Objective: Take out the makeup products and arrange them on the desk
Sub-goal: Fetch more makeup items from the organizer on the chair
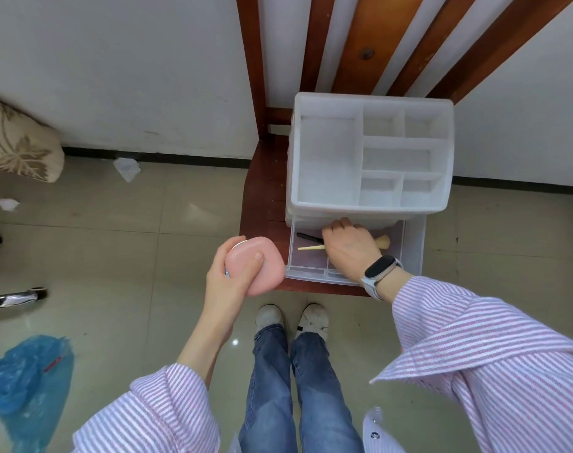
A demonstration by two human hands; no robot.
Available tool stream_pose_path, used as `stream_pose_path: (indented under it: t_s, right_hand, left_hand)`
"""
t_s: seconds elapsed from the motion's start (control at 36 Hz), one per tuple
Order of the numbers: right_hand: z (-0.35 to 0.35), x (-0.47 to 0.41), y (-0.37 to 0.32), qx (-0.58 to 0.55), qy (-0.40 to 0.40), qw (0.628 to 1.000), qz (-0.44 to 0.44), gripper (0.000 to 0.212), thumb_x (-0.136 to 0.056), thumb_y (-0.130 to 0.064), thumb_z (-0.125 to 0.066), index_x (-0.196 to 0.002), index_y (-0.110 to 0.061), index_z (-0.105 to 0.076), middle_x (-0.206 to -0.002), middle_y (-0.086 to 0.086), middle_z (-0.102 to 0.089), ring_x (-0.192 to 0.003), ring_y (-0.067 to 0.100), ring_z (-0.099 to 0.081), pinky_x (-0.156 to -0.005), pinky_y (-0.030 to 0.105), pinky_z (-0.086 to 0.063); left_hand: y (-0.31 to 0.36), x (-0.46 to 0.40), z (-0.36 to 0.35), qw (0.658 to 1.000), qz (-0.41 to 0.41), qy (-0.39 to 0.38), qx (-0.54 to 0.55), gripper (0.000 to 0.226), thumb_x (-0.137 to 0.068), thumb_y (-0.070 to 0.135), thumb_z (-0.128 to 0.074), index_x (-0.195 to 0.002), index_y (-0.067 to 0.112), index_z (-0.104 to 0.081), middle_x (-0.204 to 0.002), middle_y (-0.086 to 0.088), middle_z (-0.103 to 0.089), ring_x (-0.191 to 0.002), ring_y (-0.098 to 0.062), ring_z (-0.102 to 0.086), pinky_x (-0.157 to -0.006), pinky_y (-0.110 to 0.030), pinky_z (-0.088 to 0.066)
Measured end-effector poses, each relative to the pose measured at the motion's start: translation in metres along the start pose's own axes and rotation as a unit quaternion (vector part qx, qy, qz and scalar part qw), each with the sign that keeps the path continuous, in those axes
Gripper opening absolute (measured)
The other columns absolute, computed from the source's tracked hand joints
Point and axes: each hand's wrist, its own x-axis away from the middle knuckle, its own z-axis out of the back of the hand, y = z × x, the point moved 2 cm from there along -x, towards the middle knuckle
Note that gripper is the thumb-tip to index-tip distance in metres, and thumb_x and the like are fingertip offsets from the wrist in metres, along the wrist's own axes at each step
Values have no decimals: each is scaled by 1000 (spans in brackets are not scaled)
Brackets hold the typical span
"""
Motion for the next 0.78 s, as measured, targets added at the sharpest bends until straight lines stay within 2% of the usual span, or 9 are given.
stream_pose_path:
  t_s: [0.08, 0.11, 0.17, 0.22, 0.28, 0.36, 0.5, 0.64, 0.78]
  right_hand:
    - [2, 3, 2, 12, 45, 998, 39, 13, -68, -9, -62, -78, -2, -59, -74, 16, -61, -69, 29, -59, -59, 32, -45]
    - [0, 5, 4, 6, 69, 995, 67, 7, -64, -11, -60, -68, -6, -57, -60, 12, -58, -54, 26, -56, -52, 29, -43]
    - [3, 16, 9, -8, 95, 991, 97, 15, -71, -13, -40, -67, -8, -55, -53, 7, -53, -45, 24, -49, -48, 28, -39]
    - [15, 30, 12, -33, 96, 986, 136, 22, -81, -8, -35, -84, -4, -57, -62, 8, -55, -51, 24, -45, -51, 31, -36]
    - [23, 42, 19, -59, 82, 984, 144, 18, -88, -7, -44, -103, -2, -53, -78, 10, -56, -60, 23, -41, -51, 31, -27]
    - [31, 54, 31, -84, 129, 980, 122, 22, -80, -7, -63, -100, -4, -55, -74, 8, -58, -51, 25, -50, -40, 26, -20]
    - [5, 51, 42, -3, -8, 999, 35, 15, -96, -18, -42, -107, -11, -49, -98, 6, -56, -75, 28, -60, -58, 34, -41]
    - [-14, 40, 43, -19, -51, 998, -9, 23, -96, -23, -40, -109, -8, -52, -109, 10, -54, -91, 33, -61, -65, 36, -39]
    - [-13, 36, 39, -48, -63, 997, 5, 27, -93, -26, -40, -110, -8, -51, -110, 10, -53, -87, 32, -59, -63, 33, -37]
  left_hand:
    - [0, -1, 1, 1000, 0, 3, 0, 38, -69, 39, -64, -105, 41, -55, -111, 15, -58, -102, -7, -57, -89, -31, -50]
    - [0, -1, 2, 1000, -1, 4, 2, 37, -69, 39, -64, -105, 41, -55, -111, 15, -58, -102, -6, -57, -87, -30, -50]
    - [0, -2, 2, 1000, -5, 7, 3, 35, -72, 36, -67, -105, 41, -55, -109, 16, -58, -101, -6, -57, -85, -27, -50]
    - [-1, -3, 2, 1000, -6, 10, 0, 32, -80, 27, -71, -104, 41, -54, -109, 16, -57, -100, -7, -56, -84, -27, -49]
    - [-1, -3, -1, 1000, -5, 9, 0, 32, -80, 27, -70, -103, 42, -54, -109, 17, -56, -100, -6, -55, -83, -26, -48]
    - [0, -1, -3, 1000, 0, 8, -1, 32, -77, 33, -69, -103, 43, -53, -109, 18, -56, -101, -5, -55, -84, -27, -49]
    - [-2, 3, -8, 1000, 5, 2, -8, 33, -78, 31, -70, -104, 43, -53, -113, 14, -56, -104, -9, -55, -87, -30, -49]
    - [-1, 4, -10, 1000, 5, -2, -26, 31, -85, 22, -66, -103, 43, -53, -113, 14, -56, -105, -10, -55, -87, -29, -49]
    - [-1, 8, -7, 1000, 15, -12, -22, 38, -69, 39, -64, -105, 43, -53, -116, 11, -56, -103, -7, -55, -83, -23, -47]
